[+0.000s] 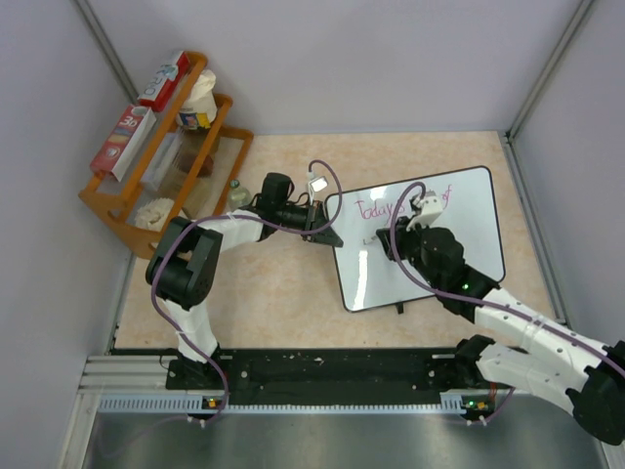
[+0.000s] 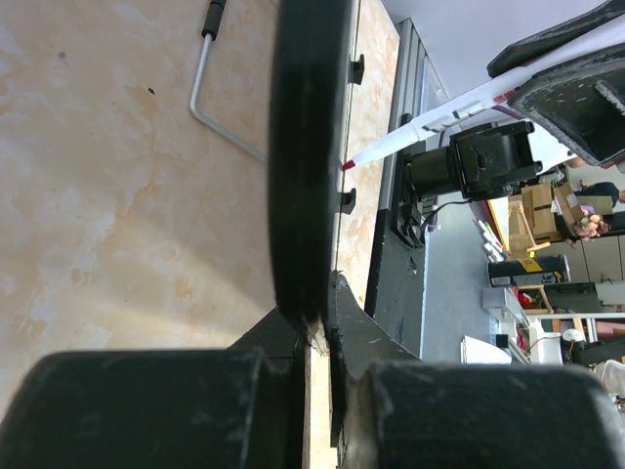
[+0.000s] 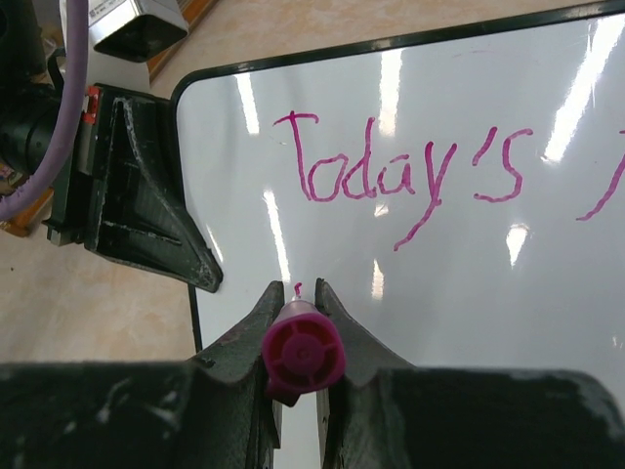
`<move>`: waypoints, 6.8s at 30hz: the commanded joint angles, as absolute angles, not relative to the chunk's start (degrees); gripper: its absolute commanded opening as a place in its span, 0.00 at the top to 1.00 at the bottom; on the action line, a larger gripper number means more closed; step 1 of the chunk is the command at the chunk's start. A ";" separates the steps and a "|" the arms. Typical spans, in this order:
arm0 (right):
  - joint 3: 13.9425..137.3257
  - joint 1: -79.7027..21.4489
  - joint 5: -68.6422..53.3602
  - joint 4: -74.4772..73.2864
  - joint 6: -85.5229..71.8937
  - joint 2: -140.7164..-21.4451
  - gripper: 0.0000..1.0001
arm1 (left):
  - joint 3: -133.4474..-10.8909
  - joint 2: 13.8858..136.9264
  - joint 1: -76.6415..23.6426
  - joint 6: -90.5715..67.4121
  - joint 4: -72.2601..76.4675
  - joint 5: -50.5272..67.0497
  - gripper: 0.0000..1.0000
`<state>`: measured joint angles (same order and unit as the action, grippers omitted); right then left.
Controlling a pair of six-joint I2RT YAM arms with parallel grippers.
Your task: Write a sentence on the whiteboard
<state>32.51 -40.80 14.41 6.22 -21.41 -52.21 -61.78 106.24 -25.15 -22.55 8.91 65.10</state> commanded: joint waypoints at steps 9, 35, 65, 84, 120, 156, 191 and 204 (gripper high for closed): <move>30.06 -41.49 13.19 2.46 -22.06 -50.10 1.00 | -60.12 105.38 -26.54 -16.52 5.45 66.18 1.00; 29.53 -41.57 13.53 0.18 -22.06 -47.90 1.00 | -60.03 105.29 -26.54 -16.52 5.45 66.18 1.00; 36.91 -41.49 16.79 1.05 -21.45 -48.34 1.00 | -60.12 105.38 -26.54 -16.35 5.19 66.36 1.00; 32.43 -41.48 17.40 0.53 -22.59 -49.40 1.00 | -60.12 105.29 -26.54 -16.17 5.01 66.27 1.00; 32.52 -41.48 14.94 -1.85 -22.50 -43.95 1.00 | -60.12 105.38 -26.54 -16.17 5.01 66.27 1.00; 34.98 -41.31 20.04 2.99 -21.00 -53.35 1.00 | -60.12 105.29 -26.54 -16.08 4.83 66.27 1.00; 31.38 -41.31 22.06 0.44 -24.08 -47.63 1.00 | -60.12 105.38 -26.54 -16.17 4.92 66.18 1.00; 29.97 -41.31 18.63 0.26 -23.73 -48.16 1.00 | -60.12 105.38 -26.54 -16.17 4.92 66.27 1.00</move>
